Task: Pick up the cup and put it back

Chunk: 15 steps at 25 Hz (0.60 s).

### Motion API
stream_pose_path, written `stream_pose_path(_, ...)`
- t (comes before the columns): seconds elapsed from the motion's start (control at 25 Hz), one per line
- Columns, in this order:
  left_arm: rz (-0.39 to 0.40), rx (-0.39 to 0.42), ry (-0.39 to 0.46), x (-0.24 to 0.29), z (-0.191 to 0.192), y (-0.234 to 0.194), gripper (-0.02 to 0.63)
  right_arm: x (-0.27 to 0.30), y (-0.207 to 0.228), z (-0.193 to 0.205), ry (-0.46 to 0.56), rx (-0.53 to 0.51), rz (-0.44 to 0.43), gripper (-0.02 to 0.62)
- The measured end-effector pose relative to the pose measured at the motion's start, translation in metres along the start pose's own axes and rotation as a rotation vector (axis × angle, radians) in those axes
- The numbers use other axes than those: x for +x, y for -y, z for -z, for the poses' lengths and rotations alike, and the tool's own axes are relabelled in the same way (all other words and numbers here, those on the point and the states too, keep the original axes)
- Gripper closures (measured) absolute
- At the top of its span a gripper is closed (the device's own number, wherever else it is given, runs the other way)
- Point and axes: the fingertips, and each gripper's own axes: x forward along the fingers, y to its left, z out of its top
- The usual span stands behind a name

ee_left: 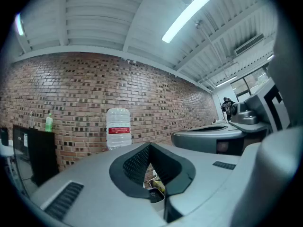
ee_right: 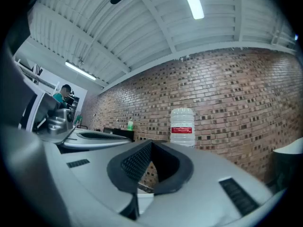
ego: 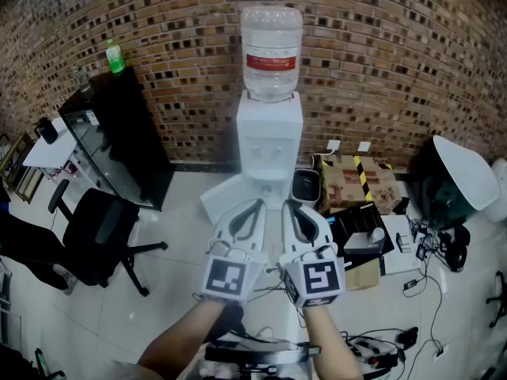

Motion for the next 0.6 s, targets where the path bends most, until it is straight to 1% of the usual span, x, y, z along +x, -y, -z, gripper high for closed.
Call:
stream_pose_path(0.12, -0.004, -0.006, -0.002, 0.017, 0.010, -0.010, 0.609, 0.018, 0.009, 0.012, -0.015, -0.043, -0.021, 0.594)
stream_pose_path(0.28, 0.015, -0.014, -0.007, 0.048, 0.028, -0.024, 0.609, 0.052, 0.025, 0.024, -0.030, -0.044, -0.014, 0.594)
stream_pose_path(0.48, 0.035, -0.030, -0.010, 0.095, 0.048, -0.064, 0.609, 0.111, 0.037, 0.037, -0.044, -0.052, 0.006, 0.594)
stream_pose_path(0.6, 0.050, -0.032, 0.006, 0.124, 0.054, -0.089, 0.609, 0.149, 0.044, 0.040, -0.054, -0.045, 0.022, 0.594)
